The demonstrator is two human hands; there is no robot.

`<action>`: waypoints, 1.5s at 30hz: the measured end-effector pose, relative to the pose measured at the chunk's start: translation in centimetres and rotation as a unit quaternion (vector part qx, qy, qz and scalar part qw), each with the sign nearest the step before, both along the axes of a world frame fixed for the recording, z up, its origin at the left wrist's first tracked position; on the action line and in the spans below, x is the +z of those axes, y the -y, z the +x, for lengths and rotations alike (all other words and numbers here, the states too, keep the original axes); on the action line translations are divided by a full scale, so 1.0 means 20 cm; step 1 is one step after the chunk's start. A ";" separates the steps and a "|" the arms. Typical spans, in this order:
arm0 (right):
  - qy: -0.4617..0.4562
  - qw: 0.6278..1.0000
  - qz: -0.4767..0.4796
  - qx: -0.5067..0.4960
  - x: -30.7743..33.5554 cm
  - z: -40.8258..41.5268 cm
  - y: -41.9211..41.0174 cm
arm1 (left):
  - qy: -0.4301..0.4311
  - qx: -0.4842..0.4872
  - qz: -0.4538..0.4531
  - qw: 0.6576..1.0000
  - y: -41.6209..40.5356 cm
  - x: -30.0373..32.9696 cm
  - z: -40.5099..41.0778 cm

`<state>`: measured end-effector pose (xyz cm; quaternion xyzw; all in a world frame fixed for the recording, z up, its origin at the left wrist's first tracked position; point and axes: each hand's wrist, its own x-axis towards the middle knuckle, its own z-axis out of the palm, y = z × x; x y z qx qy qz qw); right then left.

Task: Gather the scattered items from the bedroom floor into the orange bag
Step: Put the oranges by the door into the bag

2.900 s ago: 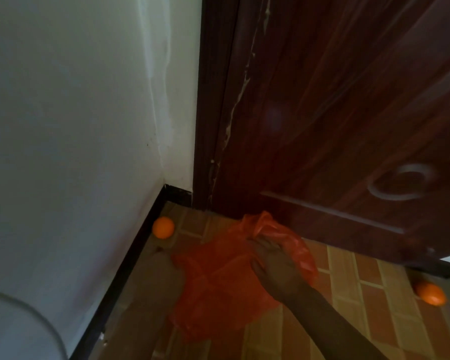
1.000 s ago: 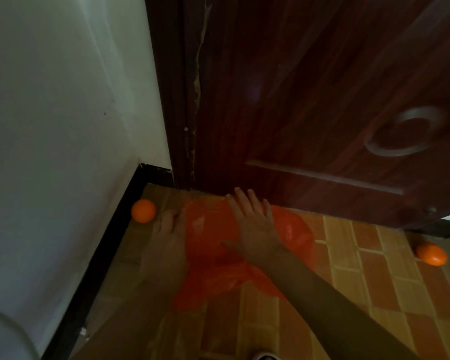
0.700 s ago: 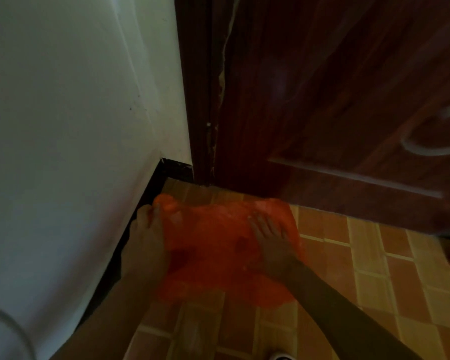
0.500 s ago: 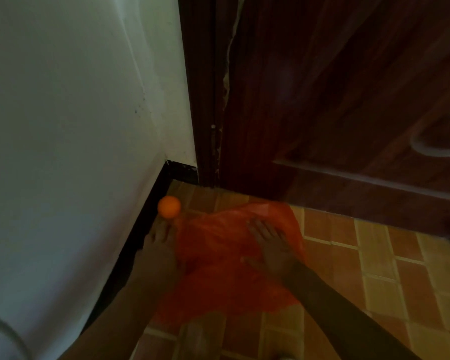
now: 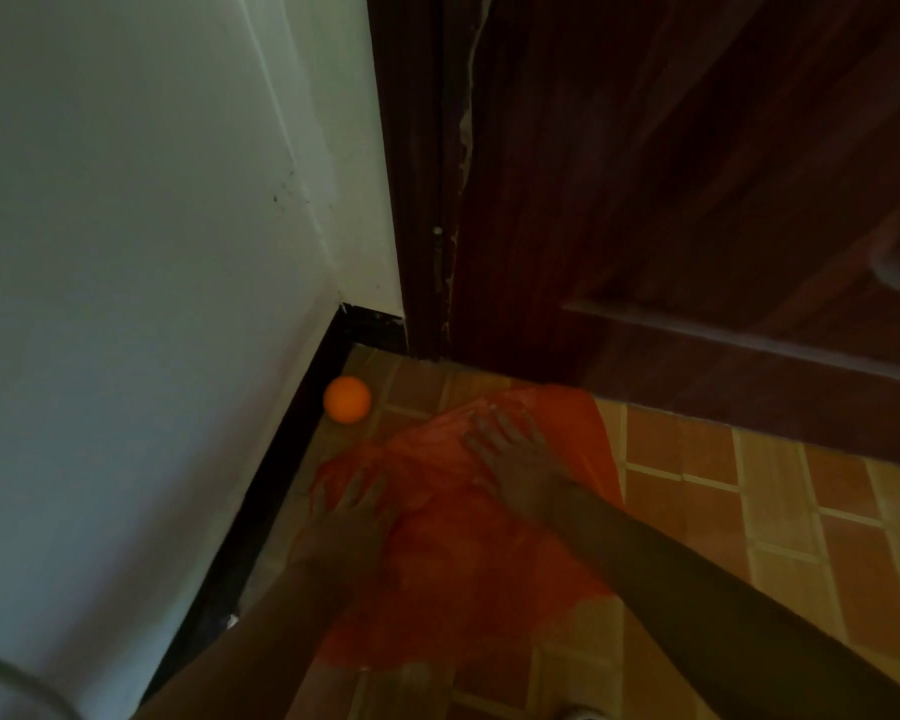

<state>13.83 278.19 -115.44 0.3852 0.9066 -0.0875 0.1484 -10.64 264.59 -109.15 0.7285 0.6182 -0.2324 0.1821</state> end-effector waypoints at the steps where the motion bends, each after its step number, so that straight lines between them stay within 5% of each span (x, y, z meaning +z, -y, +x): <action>1: 0.003 1.000 -0.006 -0.006 -0.01 0.00 -0.02 | -0.017 0.003 -0.005 1.000 0.01 -0.02 0.00; 6: -0.004 0.992 -0.077 -0.103 -0.08 0.06 -0.12 | -0.039 0.054 -0.009 0.998 0.08 -0.12 -0.10; 11: -0.054 0.970 -0.140 -0.190 -0.02 0.08 -0.10 | 0.133 0.248 0.028 0.959 0.13 -0.22 -0.15; 14: -0.113 0.978 -0.070 -0.159 0.01 0.04 0.03 | 0.075 0.115 0.074 0.988 0.01 -0.17 -0.10; 18: -0.163 0.984 -0.019 -0.068 0.06 -0.02 0.32 | 0.077 0.018 0.173 0.982 -0.21 -0.02 0.01; 29: -0.023 0.987 -0.161 0.007 -0.08 0.07 0.35 | 0.074 0.023 0.007 0.997 -0.39 -0.36 0.03; 45: 0.009 0.979 -0.142 0.145 -0.15 0.25 0.83 | 0.091 0.061 0.062 0.992 -0.36 -0.35 0.06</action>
